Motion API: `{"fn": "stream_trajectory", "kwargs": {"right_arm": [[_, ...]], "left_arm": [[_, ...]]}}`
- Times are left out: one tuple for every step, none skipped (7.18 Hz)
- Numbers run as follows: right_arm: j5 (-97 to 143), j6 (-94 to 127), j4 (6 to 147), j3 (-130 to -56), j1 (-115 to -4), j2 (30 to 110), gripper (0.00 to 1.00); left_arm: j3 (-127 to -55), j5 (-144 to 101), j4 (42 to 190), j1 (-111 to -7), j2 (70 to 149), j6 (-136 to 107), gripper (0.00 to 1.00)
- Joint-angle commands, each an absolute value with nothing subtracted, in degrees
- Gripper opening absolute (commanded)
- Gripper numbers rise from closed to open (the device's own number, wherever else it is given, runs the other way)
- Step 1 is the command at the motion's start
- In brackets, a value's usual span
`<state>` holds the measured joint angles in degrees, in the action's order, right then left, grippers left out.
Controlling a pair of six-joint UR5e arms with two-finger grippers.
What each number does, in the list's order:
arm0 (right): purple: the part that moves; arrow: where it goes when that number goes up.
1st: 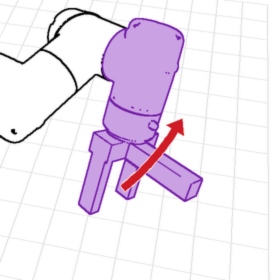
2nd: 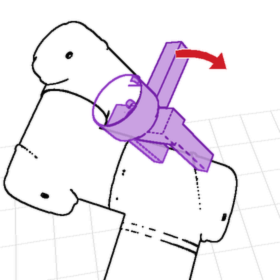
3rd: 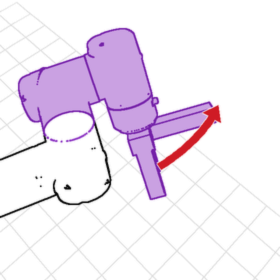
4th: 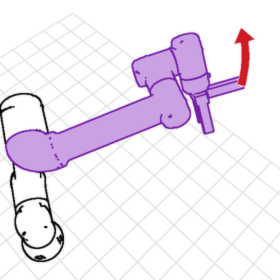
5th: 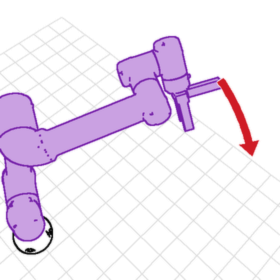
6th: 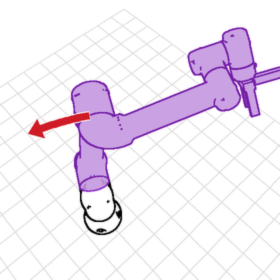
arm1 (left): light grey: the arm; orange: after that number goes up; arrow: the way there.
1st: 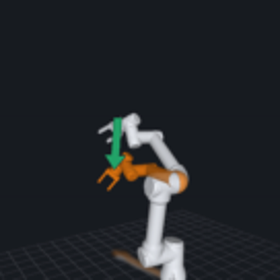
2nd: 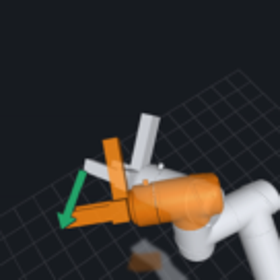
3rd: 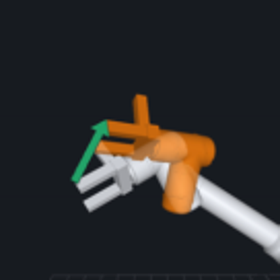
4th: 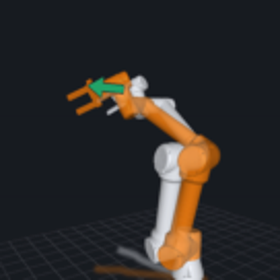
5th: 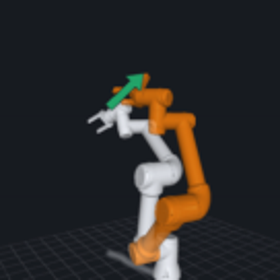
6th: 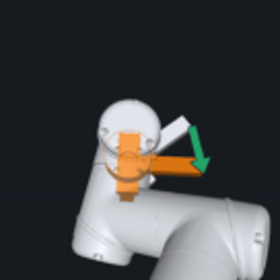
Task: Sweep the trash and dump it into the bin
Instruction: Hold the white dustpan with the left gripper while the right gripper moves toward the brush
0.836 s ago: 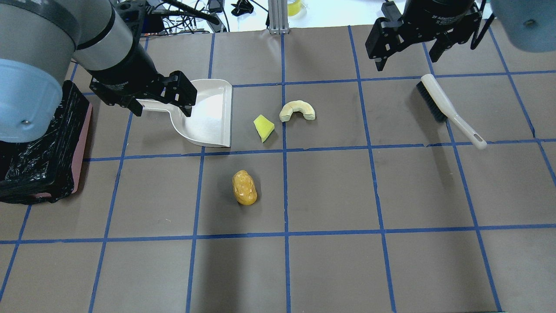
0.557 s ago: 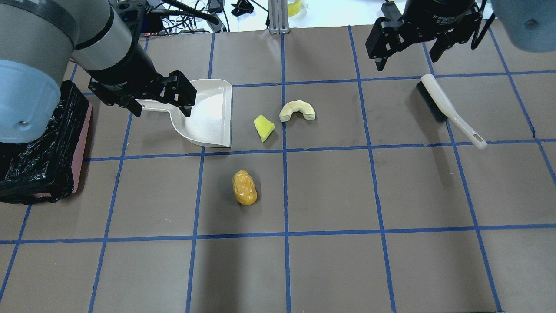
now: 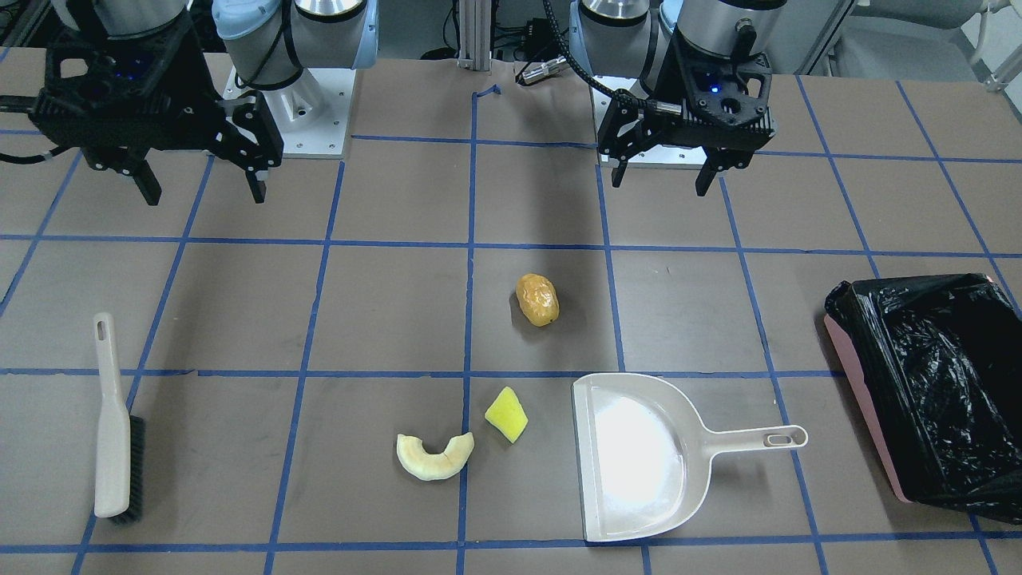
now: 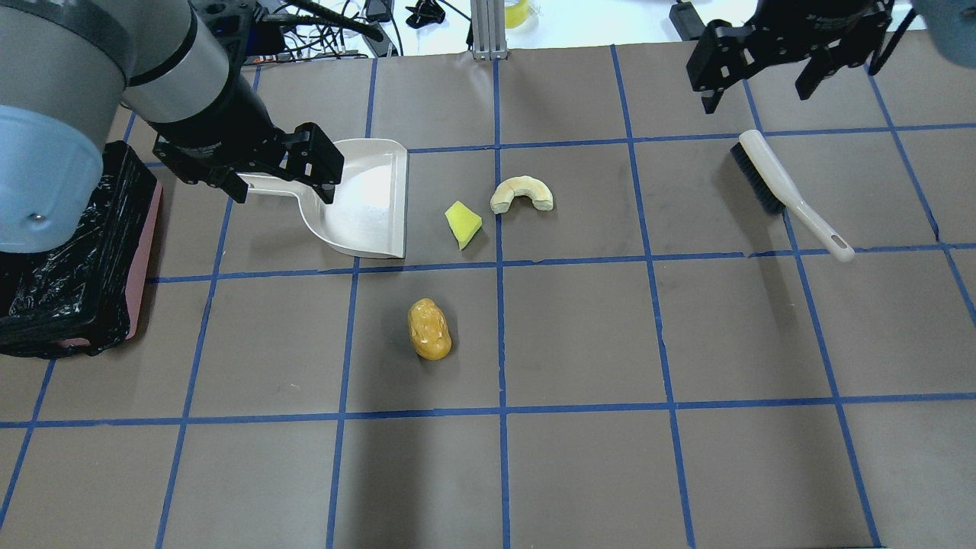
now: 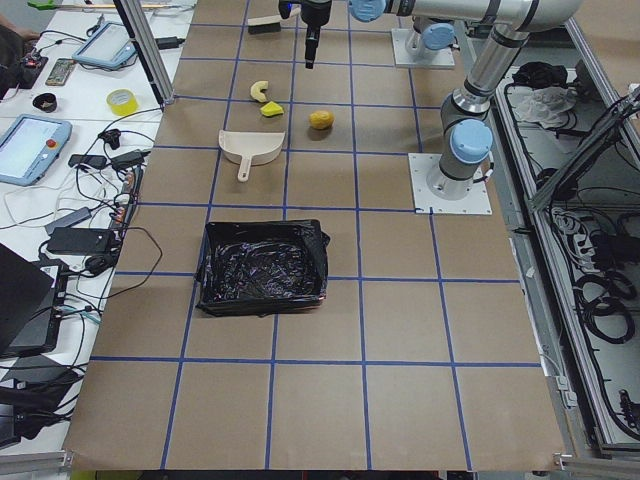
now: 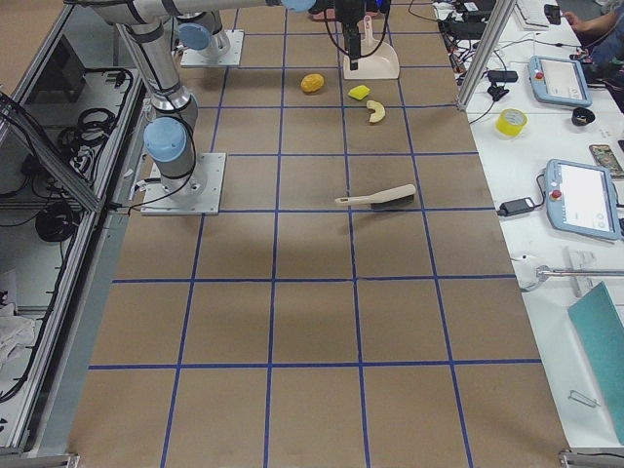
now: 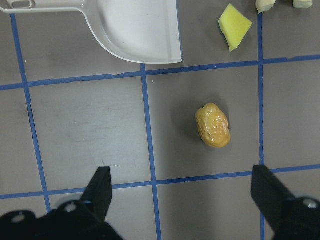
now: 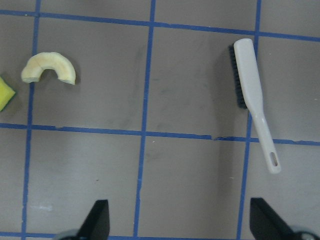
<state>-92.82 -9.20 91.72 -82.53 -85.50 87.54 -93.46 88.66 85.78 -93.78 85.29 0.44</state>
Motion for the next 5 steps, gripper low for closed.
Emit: {"fn": "stream_trajectory", "kwargs": {"right_arm": [[-93.5,-24.3,93.2,-82.5,-77.3,82.5,1.00],[-93.8,-28.3,95.3,-82.6,-75.1,79.5,1.00],[-94.7,-34.6,96.1,-82.6,-73.1,76.1,1.00],[-95.9,-37.2,98.5,-83.1,-71.4,72.5,0.97],[-96.2,-39.6,102.4,-86.5,-70.1,70.2,0.97]], "left_arm": [[-93.4,88.7,86.0,-93.8,85.1,0.4,1.00],[-93.6,88.7,85.9,-93.5,85.3,1.0,1.00],[-93.5,88.5,85.5,-93.3,85.7,6.4,1.00],[-93.8,88.4,85.6,-89.9,86.2,12.1,1.00],[-95.1,87.8,85.3,-84.9,86.6,17.6,1.00]]}}
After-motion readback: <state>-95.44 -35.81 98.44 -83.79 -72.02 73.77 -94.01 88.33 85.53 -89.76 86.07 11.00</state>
